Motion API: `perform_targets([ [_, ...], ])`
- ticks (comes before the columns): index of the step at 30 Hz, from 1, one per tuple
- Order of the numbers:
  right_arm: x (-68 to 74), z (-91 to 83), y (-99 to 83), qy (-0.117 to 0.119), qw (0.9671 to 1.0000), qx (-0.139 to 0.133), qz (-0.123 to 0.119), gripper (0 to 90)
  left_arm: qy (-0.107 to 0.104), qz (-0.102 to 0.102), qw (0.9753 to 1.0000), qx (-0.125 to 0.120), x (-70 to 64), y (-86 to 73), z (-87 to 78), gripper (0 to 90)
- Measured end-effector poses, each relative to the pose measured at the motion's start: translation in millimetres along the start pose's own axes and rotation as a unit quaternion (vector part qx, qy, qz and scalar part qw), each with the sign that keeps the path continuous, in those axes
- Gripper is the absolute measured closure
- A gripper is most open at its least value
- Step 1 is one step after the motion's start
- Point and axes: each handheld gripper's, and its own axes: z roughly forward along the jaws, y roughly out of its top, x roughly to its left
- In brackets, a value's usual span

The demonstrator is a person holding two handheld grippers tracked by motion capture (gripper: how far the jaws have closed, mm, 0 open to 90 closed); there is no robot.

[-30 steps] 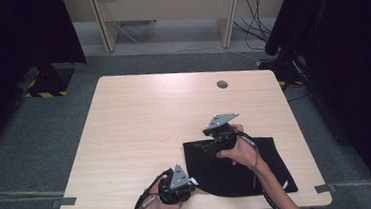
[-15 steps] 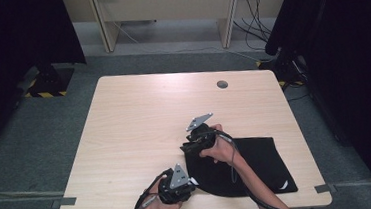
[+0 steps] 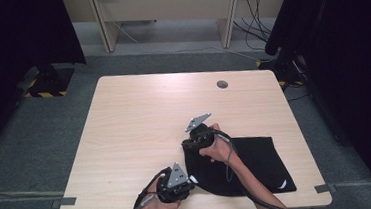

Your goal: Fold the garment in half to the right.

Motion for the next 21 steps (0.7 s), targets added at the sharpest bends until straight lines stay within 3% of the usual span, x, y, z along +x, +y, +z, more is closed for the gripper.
perform_targets([
  [2,0.1,-5.0,3.5,0.001,0.9999,-0.012,0.002,86.0,0.010,0.010,0.9999,-0.009,2.6,4.4,-7.5,74.8],
  [6,-0.1,-18.0,12.1,0.003,0.9992,-0.039,0.003,86.3,0.004,0.010,0.9997,-0.024,7.8,13.9,-21.4,75.1],
  [13,1.2,-50.6,26.7,-0.003,0.9959,-0.090,-0.008,86.4,0.005,0.036,0.9986,-0.038,5.4,41.0,-40.4,75.4],
  [21,-6.9,-93.3,20.9,-0.014,0.9908,-0.135,0.003,86.4,-0.019,0.079,0.9955,-0.049,-7.5,80.4,-37.1,75.4],
])
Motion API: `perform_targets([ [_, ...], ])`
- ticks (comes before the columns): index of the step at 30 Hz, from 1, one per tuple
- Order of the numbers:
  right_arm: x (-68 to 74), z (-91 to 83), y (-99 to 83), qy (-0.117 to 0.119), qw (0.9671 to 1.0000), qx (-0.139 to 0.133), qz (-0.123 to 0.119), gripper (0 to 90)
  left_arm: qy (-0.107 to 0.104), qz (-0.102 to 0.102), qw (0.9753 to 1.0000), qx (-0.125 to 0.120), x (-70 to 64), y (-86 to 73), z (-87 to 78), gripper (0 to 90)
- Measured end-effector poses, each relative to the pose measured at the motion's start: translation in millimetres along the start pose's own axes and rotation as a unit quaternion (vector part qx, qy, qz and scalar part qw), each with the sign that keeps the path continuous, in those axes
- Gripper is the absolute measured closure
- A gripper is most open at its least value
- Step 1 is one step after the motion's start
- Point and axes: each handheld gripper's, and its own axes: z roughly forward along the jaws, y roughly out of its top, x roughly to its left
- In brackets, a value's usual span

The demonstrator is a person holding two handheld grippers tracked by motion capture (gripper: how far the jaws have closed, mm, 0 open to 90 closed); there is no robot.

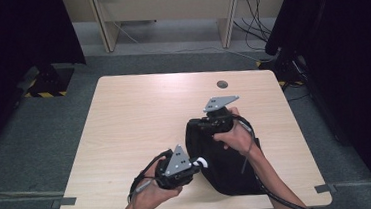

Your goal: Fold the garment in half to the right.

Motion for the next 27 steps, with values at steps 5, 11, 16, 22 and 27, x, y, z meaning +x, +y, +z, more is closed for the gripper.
perform_targets([
  [5,-6.2,-31.9,-10.1,-0.012,0.9995,-0.027,0.010,86.3,-0.025,0.023,0.9994,0.004,-9.6,19.6,17.7,75.4],
  [11,-18.5,-64.2,-35.2,-0.030,0.9985,-0.036,0.028,86.0,-0.044,0.038,0.9980,0.027,-21.6,34.7,46.1,75.1],
  [16,-33.9,-77.9,-63.5,-0.038,0.9970,-0.041,0.054,85.4,-0.062,0.043,0.9963,0.043,-29.3,40.3,72.6,75.0],
  [22,-45.7,-91.7,-89.6,-0.051,0.9945,-0.050,0.077,84.7,-0.076,0.049,0.9946,0.051,-37.5,46.5,97.8,74.9],
  [27,-54.7,-96.4,-107.1,-0.073,0.9929,-0.038,0.087,75.5,-0.087,0.043,0.9939,0.052,-44.2,52.5,117.7,73.1],
])
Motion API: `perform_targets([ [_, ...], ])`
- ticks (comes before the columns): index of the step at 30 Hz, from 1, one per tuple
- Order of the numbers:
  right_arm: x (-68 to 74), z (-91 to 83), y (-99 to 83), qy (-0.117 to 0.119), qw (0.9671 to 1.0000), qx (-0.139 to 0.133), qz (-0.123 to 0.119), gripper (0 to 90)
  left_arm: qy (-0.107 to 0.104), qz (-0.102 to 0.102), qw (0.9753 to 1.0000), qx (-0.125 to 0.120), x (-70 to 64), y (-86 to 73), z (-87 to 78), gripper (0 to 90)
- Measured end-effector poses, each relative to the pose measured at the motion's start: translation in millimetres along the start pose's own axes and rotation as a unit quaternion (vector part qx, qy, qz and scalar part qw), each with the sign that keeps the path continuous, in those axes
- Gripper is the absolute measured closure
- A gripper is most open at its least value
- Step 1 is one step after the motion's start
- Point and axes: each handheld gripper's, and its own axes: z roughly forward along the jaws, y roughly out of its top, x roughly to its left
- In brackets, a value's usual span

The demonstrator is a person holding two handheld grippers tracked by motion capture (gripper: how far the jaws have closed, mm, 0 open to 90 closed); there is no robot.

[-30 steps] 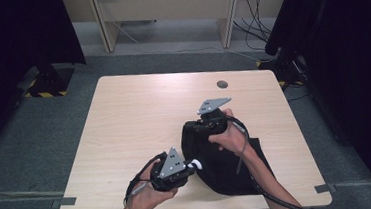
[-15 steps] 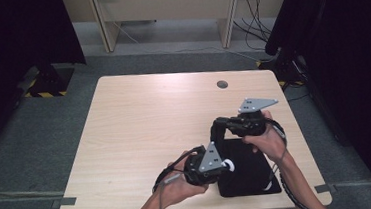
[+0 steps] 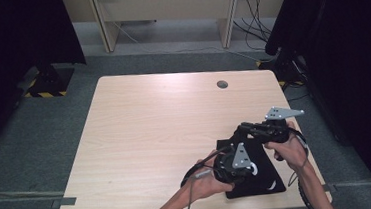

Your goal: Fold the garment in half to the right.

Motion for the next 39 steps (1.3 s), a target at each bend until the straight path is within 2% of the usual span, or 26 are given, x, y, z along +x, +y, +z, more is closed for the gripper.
perform_targets([
  [3,-3.9,-1.4,-6.5,-0.031,0.9993,0.022,0.003,59.5,-0.013,-0.005,0.9999,0.000,1.5,0.6,10.9,63.4],
  [6,-6.8,-8.6,-8.0,-0.051,0.9984,0.019,0.013,49.7,-0.025,-0.024,0.9992,-0.020,3.3,-1.4,10.9,48.4],
  [9,-8.3,-16.3,-7.5,-0.067,0.9974,0.020,0.016,43.8,-0.022,-0.030,0.9985,-0.040,5.6,-5.3,-1.6,37.0],
  [11,-8.3,-20.4,-8.1,-0.083,0.9960,0.028,0.020,41.5,-0.016,-0.049,0.9974,-0.050,9.6,-8.6,-12.0,33.3],
  [14,-7.9,-22.4,-11.6,-0.096,0.9940,0.049,0.023,39.8,-0.005,-0.065,0.9964,-0.054,14.7,-16.6,-21.5,30.2],
  [16,-7.2,-21.9,-15.6,-0.102,0.9925,0.061,0.028,39.2,0.009,-0.081,0.9958,-0.042,16.4,-24.0,-20.0,28.3],
  [18,-6.8,-18.4,-20.5,-0.102,0.9910,0.080,0.033,38.8,0.029,-0.078,0.9964,-0.017,15.3,-32.6,-13.5,25.2],
  [21,-8.9,-8.6,-26.8,-0.107,0.9884,0.100,0.040,38.3,0.041,-0.092,0.9949,0.011,12.6,-45.7,2.1,22.4],
  [22,-10.7,-4.0,-28.6,-0.108,0.9873,0.107,0.046,38.3,0.044,-0.091,0.9946,0.023,11.1,-49.8,7.5,20.7],
  [24,-13.8,6.8,-32.3,-0.108,0.9846,0.128,0.050,41.3,0.042,-0.095,0.9939,0.036,7.5,-56.7,16.9,18.6],
  [25,-14.3,12.2,-34.6,-0.102,0.9835,0.140,0.051,47.2,0.048,-0.097,0.9934,0.038,6.1,-59.2,20.3,16.9],
  [28,-13.1,22.4,-39.0,-0.089,0.9829,0.159,0.027,71.3,0.062,-0.097,0.9924,0.045,3.1,-65.3,26.8,15.4],
  [30,-12.9,19.9,-36.6,-0.089,0.9856,0.142,0.021,82.6,0.063,-0.102,0.9918,0.044,2.4,-68.2,28.6,14.9],
  [32,-11.4,11.2,-30.0,-0.102,0.9869,0.125,0.008,84.6,0.065,-0.110,0.9910,0.041,2.6,-69.3,27.9,15.1],
  [34,-9.1,-1.4,-21.7,-0.114,0.9875,0.109,0.000,84.9,0.070,-0.107,0.9910,0.039,2.5,-69.9,27.2,18.0],
  [37,-6.0,-20.5,-12.4,-0.142,0.9844,0.102,-0.020,85.0,0.067,-0.115,0.9904,0.036,1.4,-71.0,29.3,21.3],
  [39,-6.9,-27.4,-15.9,-0.147,0.9830,0.107,-0.022,85.0,0.066,-0.113,0.9907,0.036,0.3,-71.2,29.2,21.9],
])
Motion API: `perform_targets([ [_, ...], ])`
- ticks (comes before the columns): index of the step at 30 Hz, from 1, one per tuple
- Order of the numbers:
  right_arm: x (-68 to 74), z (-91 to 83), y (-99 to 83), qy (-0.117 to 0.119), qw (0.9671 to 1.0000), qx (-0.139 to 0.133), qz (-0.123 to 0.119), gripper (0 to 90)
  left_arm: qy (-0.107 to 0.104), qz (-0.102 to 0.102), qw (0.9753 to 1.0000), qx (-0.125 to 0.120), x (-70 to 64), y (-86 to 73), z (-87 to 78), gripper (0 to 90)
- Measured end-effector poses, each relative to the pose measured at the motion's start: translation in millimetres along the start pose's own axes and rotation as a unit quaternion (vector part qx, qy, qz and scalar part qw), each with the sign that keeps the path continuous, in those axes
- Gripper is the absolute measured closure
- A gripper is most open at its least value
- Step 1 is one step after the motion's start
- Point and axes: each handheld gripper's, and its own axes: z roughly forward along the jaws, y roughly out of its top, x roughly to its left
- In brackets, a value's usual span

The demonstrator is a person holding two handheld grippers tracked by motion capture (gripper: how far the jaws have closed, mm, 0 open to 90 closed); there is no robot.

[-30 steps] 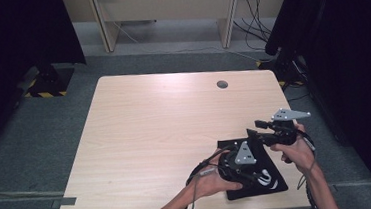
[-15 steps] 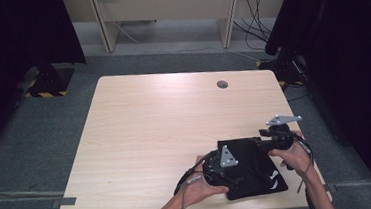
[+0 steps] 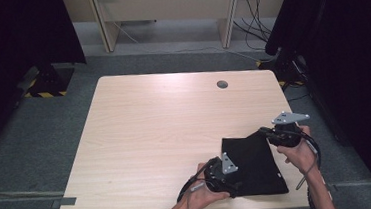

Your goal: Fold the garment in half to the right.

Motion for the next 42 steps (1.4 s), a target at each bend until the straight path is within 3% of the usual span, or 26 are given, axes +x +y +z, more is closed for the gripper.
perform_targets([
  [5,-10.4,26.7,-37.8,-0.006,0.9983,0.054,0.023,84.8,0.002,-0.004,1.0000,0.003,0.3,2.7,2.5,22.4],
  [8,-8.9,33.5,-47.6,-0.012,0.9987,0.042,0.026,84.8,0.002,0.003,1.0000,0.007,0.0,4.3,3.2,22.7],
  [10,-7.6,35.0,-46.3,-0.018,0.9989,0.041,0.014,84.9,0.003,0.004,0.9999,0.010,0.6,5.4,2.6,22.9],
  [11,-7.2,36.6,-45.1,-0.018,0.9989,0.041,0.016,84.9,0.004,0.010,0.9999,0.012,1.5,5.6,2.0,23.0],
  [16,-1.7,52.2,-30.8,-0.015,0.9991,0.038,0.006,84.8,0.014,-0.006,0.9998,0.009,13.2,-0.6,-4.4,23.2],
  [20,7.9,75.9,-7.7,-0.003,0.9993,0.036,-0.003,84.0,0.027,-0.039,0.9989,0.004,34.2,-11.9,-15.2,22.9],
  [24,16.6,101.0,13.5,0.026,0.9994,0.022,0.000,82.5,0.043,-0.061,0.9972,0.005,54.0,-22.4,-27.7,22.7],
  [26,23.6,108.8,22.9,0.030,0.9993,0.023,-0.010,77.9,0.048,-0.067,0.9966,0.001,60.0,-27.9,-32.9,21.4],
  [28,27.8,111.8,29.8,0.032,0.9992,0.021,-0.007,65.3,0.046,-0.083,0.9955,-0.003,64.6,-34.0,-37.6,21.1],
  [30,28.9,111.1,31.8,0.037,0.9992,0.017,0.003,60.8,0.045,-0.082,0.9956,-0.006,65.8,-35.5,-39.1,18.6],
  [32,34.0,97.8,34.0,0.041,0.9990,-0.006,0.017,50.9,0.044,-0.072,0.9961,-0.025,67.9,-37.8,-46.2,16.6],
  [34,36.4,89.7,33.9,0.039,0.9989,-0.015,0.019,48.3,0.042,-0.075,0.9958,-0.031,70.0,-38.1,-48.7,15.8],
  [35,40.3,71.0,32.1,0.040,0.9982,-0.030,0.032,45.4,0.043,-0.086,0.9943,-0.045,75.8,-39.0,-53.2,15.2],
  [37,42.3,61.9,29.9,0.046,0.9976,-0.034,0.037,44.7,0.045,-0.090,0.9939,-0.046,79.0,-39.1,-55.6,14.3],
  [39,48.1,38.7,20.3,0.062,0.9962,-0.036,0.049,43.3,0.050,-0.103,0.9917,-0.059,90.8,-37.1,-62.3,14.1],
  [42,55.3,30.1,7.7,0.073,0.9953,-0.013,0.061,42.5,0.061,-0.123,0.9884,-0.064,104.3,-32.7,-64.2,13.7],
])
